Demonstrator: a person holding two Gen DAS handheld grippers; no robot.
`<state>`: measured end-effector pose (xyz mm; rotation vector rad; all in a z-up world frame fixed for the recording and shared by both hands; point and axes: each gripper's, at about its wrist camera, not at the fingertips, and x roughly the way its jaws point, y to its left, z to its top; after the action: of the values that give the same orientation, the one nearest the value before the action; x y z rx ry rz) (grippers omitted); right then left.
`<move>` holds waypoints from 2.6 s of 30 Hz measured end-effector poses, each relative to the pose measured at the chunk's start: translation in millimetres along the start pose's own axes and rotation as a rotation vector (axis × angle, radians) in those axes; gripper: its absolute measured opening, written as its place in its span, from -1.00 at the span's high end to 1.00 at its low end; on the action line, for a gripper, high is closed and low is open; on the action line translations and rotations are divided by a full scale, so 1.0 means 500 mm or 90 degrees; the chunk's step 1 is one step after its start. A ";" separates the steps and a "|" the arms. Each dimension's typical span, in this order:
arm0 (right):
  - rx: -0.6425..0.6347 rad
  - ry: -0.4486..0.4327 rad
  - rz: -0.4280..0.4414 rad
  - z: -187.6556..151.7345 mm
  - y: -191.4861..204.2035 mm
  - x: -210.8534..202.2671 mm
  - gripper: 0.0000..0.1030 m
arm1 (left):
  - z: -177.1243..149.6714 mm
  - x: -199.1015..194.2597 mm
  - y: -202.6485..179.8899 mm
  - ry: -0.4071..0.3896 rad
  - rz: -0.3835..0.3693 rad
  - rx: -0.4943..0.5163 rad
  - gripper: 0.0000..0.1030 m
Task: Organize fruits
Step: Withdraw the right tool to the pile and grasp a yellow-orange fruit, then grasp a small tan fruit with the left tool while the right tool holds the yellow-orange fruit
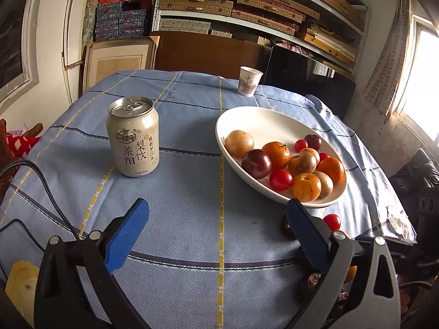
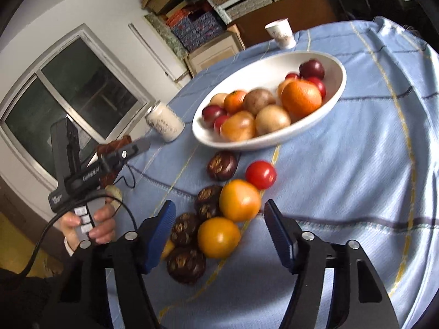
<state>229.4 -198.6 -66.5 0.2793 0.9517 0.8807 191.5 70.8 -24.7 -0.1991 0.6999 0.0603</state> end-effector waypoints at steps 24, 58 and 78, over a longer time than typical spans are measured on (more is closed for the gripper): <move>-0.109 -0.064 0.244 -0.022 0.065 -0.086 0.26 | 0.004 0.005 0.021 0.024 -0.014 -0.003 -0.91; -0.161 -0.108 0.219 -0.031 0.081 -0.118 0.26 | -0.177 -0.025 -0.139 0.184 -0.291 0.384 0.30; -0.134 -0.086 0.168 -0.024 0.052 -0.085 0.25 | -0.133 -0.030 -0.098 0.158 -0.288 0.294 0.43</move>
<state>194.2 -216.4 -33.9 0.2840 0.6991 1.1799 144.0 9.6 -56.7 0.0841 0.8804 -0.5617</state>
